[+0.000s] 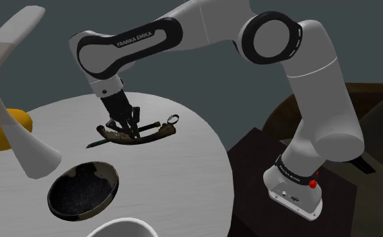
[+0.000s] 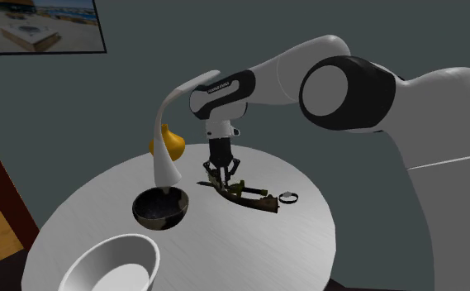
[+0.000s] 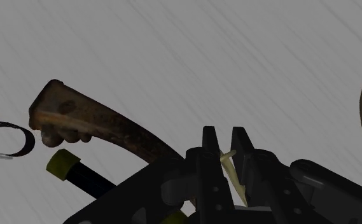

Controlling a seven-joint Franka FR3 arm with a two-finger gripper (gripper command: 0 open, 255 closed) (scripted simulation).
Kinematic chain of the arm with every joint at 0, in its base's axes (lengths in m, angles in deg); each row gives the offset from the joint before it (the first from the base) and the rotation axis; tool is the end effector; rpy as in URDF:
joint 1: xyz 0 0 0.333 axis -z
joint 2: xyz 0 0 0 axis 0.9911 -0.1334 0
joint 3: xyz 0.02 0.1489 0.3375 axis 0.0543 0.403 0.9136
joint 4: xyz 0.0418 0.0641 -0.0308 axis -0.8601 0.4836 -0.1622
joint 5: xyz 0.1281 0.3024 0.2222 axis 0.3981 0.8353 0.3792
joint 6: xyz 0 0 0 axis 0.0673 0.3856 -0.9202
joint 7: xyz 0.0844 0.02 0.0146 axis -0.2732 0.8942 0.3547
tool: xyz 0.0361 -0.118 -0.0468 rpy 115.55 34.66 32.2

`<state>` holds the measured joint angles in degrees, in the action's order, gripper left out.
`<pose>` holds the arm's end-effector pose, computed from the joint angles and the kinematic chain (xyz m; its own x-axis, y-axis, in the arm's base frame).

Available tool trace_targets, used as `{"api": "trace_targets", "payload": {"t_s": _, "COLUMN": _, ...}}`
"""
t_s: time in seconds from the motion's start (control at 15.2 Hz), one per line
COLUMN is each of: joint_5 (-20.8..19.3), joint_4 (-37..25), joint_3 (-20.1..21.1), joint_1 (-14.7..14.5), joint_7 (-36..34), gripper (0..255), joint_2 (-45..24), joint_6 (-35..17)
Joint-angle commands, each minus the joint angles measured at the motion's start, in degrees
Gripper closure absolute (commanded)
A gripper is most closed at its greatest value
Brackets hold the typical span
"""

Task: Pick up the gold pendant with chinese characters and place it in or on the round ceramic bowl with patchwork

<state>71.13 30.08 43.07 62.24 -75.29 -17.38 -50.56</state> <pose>0.5831 0.4049 0.3179 0.8795 0.1605 -0.4480 0.1955 -0.9802 0.0327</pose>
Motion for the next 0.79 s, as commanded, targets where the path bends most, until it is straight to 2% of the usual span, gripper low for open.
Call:
{"api": "trace_targets", "payload": {"t_s": 0.0, "joint_5": 0.2, "joint_4": -0.6, "joint_3": 0.1, "joint_1": 0.0, "joint_7": -0.1, "gripper": 255, "joint_2": 0.6, "joint_6": 1.2}}
{"api": "trace_targets", "payload": {"t_s": 0.73, "joint_5": 0.8, "joint_4": -5.7, "joint_3": 0.6, "joint_1": -0.1, "joint_7": -0.6, "gripper": 255, "joint_2": 2.7, "joint_6": 8.3}}
